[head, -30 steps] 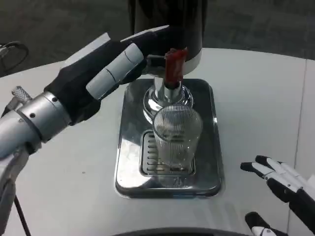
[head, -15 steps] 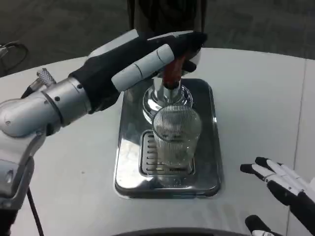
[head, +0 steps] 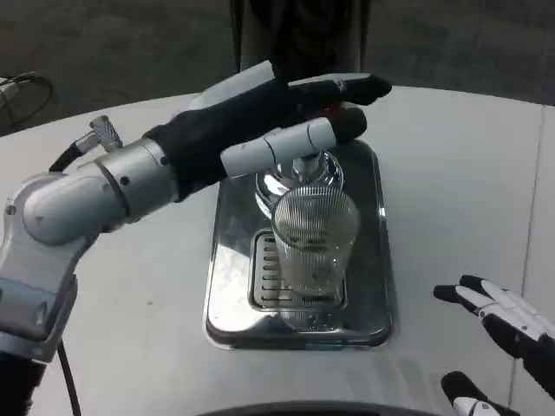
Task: Grasp the cup under the faucet to collect the drink, then remove the cup.
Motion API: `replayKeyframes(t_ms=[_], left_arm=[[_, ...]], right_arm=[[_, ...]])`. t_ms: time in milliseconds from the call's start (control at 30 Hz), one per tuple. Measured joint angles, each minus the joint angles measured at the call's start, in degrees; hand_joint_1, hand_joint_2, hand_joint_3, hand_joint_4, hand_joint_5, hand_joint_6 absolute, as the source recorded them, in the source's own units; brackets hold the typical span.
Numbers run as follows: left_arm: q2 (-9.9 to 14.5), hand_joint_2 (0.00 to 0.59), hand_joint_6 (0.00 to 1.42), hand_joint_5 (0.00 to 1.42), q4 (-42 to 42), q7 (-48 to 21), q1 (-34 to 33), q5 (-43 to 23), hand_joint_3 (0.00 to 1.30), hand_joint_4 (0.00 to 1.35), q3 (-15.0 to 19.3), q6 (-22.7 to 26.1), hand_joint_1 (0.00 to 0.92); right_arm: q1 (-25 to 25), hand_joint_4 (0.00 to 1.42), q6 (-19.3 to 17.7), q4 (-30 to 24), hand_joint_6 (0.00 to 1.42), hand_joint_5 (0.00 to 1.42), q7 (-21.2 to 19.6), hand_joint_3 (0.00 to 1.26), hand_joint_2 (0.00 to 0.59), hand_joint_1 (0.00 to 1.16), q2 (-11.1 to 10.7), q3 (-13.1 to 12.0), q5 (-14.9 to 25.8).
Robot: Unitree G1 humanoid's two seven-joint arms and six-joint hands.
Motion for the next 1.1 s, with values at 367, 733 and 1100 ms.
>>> replayKeyframes(t_ms=[367, 733, 1100], left_arm=[[1.9, 0.091, 0.15, 0.17, 1.7, -0.3, 0.2, 4.7, 0.15, 0.07, -1.4, -8.8, 0.0], [2.1, 0.095, 0.14, 0.17, 2.2, 0.2, 0.2, 6.2, 0.15, 0.07, -1.6, -11.2, 0.0], [2.3, 0.099, 0.14, 0.17, 1.3, 1.2, 1.3, 6.8, 0.16, 0.08, -1.1, -12.0, 0.0]], right_arm=[[-2.3, 0.0, 9.6, 0.0, 0.06, 0.0, 0.0, 0.06, 0.396, 0.37, -0.3, 0.7, 9.6], [-8.5, 0.0, 7.5, 7.9, 0.08, 0.03, -9.9, 0.0, 0.232, 0.65, 0.4, 6.2, 14.4], [-17.2, 0.0, 6.1, 19.4, 0.08, 0.04, -16.7, 0.0, 0.213, 0.82, 0.4, 14.6, 11.4]])
